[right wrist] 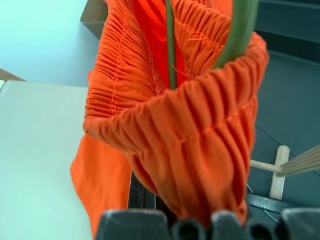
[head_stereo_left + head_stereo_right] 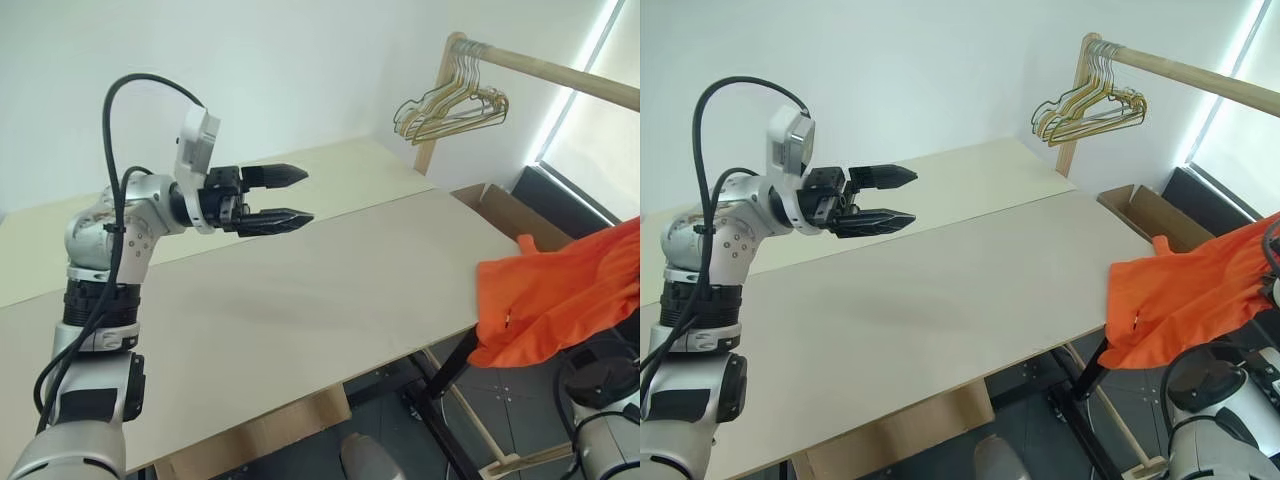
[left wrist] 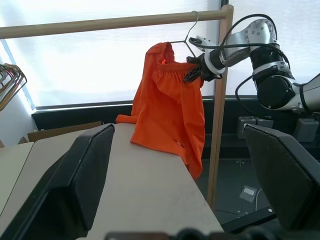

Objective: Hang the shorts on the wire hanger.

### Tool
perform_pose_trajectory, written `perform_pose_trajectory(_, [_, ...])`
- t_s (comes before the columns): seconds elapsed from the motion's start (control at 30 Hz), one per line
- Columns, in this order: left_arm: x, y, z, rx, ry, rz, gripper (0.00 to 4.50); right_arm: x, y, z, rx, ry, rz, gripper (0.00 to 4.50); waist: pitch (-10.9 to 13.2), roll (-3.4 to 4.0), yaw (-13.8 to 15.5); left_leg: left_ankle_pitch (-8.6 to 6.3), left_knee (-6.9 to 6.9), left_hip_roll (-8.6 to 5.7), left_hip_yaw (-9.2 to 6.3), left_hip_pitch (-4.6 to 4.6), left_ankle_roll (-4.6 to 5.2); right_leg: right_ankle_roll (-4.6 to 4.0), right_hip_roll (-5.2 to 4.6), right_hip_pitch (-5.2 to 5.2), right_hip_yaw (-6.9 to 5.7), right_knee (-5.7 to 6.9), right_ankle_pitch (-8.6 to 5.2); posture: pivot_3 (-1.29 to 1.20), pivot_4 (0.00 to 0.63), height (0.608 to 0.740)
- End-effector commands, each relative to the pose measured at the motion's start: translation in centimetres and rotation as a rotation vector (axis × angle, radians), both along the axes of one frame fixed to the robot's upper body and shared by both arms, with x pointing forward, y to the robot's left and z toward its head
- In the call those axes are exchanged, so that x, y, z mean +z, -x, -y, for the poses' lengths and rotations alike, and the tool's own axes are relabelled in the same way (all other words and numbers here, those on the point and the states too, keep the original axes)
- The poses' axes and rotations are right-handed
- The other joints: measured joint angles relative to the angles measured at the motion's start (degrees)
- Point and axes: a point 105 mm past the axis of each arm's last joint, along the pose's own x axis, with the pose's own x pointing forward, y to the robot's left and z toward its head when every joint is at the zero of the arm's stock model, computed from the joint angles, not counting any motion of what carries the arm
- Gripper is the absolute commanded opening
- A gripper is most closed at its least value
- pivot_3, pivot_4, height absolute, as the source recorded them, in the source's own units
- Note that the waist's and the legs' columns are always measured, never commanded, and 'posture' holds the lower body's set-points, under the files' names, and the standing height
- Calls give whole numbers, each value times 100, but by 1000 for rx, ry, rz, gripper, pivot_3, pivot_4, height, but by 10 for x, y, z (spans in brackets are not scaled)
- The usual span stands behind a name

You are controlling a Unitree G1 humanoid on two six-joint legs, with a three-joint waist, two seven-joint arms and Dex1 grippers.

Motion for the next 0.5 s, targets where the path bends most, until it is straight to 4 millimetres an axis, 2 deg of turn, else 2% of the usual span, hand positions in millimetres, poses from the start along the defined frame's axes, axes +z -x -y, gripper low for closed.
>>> perform_pose_trajectory(0.03, [10,6,-1,-8,-3,44,4493,4,4,2,-42,17,-6,306,0,0,1,0,0,0,0,0,0,0,0,0,0,0,0,-438,0,740])
perform_pose_trajectory(0.17, [10,6,-1,-6,-5,43,4500,8,6,1,-57,81,-32,1502,0,0,1,-1,0,0,2,2,1,0,-1,0,2,1,0,-433,0,740])
perform_pose_trajectory(0.43, [12,7,-2,-6,-3,40,4500,17,14,3,-133,170,-74,4414,0,2,2,-1,-1,0,2,4,2,3,0,0,3,1,-2,-429,0,740])
perform_pose_trajectory(0.5, [12,7,-2,-6,-3,40,4500,20,16,5,-166,186,-64,4468,0,2,2,-1,-1,0,2,5,2,3,0,0,3,1,-2,-428,0,740])
